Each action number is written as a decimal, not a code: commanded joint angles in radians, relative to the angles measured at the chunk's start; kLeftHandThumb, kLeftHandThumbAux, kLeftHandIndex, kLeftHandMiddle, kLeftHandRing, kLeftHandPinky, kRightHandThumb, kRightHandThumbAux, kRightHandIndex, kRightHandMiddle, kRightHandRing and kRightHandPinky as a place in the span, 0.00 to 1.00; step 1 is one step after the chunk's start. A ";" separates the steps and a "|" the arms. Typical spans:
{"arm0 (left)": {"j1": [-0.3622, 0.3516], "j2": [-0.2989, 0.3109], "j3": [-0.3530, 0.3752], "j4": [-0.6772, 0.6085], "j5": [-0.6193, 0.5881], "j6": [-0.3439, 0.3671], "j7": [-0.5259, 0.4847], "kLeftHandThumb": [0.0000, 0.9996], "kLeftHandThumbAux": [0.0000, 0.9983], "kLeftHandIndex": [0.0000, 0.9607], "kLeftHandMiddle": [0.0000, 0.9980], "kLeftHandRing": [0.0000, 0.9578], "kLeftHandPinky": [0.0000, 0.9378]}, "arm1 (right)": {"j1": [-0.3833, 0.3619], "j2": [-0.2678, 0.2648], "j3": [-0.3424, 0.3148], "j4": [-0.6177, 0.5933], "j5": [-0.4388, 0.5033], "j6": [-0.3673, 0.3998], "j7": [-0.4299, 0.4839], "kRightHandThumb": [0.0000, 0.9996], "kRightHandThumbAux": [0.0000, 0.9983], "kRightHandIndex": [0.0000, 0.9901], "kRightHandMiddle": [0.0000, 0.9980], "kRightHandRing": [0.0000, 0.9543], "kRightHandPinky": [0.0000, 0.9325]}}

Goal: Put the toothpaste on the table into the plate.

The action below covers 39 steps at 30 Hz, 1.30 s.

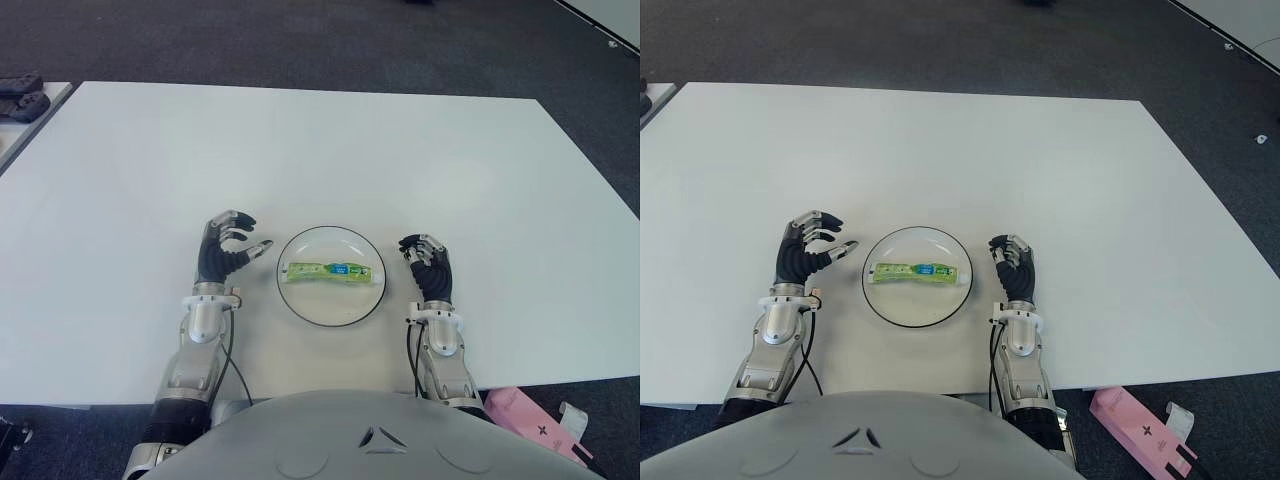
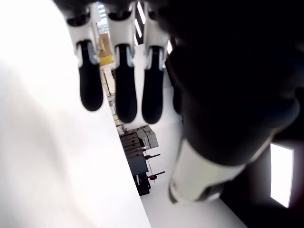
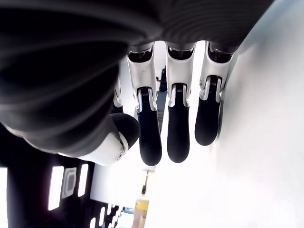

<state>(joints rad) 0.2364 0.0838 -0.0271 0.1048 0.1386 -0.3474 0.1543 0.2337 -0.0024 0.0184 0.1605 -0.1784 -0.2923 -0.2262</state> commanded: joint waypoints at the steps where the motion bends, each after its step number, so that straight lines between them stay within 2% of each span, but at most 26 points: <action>1: -0.010 -0.012 0.014 0.031 -0.096 -0.013 -0.076 0.00 0.96 0.47 0.45 0.48 0.49 | 0.002 0.006 0.000 0.011 -0.005 0.007 -0.005 0.70 0.74 0.43 0.47 0.47 0.47; 9: -0.014 -0.016 0.049 0.062 -0.222 0.031 -0.177 0.00 0.99 0.47 0.45 0.47 0.48 | -0.003 0.004 0.001 0.024 -0.005 -0.013 -0.001 0.70 0.74 0.42 0.47 0.48 0.49; 15: -0.015 -0.018 0.066 0.074 -0.259 0.061 -0.218 0.02 1.00 0.49 0.46 0.48 0.49 | -0.003 0.001 0.000 0.026 -0.004 -0.017 0.002 0.69 0.74 0.42 0.47 0.48 0.49; 21: -0.004 -0.013 0.067 0.065 -0.285 0.153 -0.245 0.09 1.00 0.52 0.48 0.50 0.50 | -0.004 -0.002 0.000 0.031 0.002 -0.034 0.008 0.69 0.74 0.42 0.47 0.48 0.49; 24: 0.002 -0.011 0.065 0.055 -0.287 0.172 -0.256 0.11 1.00 0.54 0.50 0.52 0.53 | -0.003 -0.004 0.001 0.028 0.001 -0.033 0.011 0.69 0.74 0.42 0.47 0.48 0.50; 30: 0.016 -0.003 0.061 0.050 -0.286 0.179 -0.288 0.10 1.00 0.56 0.54 0.56 0.55 | 0.000 -0.003 -0.001 0.015 0.002 -0.006 0.014 0.69 0.74 0.42 0.46 0.47 0.47; 39: 0.035 -0.017 0.065 0.054 -0.312 0.154 -0.323 0.02 1.00 0.60 0.61 0.61 0.61 | 0.003 0.003 -0.005 0.006 0.003 0.015 0.009 0.69 0.74 0.42 0.46 0.48 0.48</action>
<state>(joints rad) 0.2483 0.0744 0.0356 0.1375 -0.1602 -0.2129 -0.1462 0.2333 -0.0034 0.0177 0.1654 -0.1756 -0.3010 -0.2173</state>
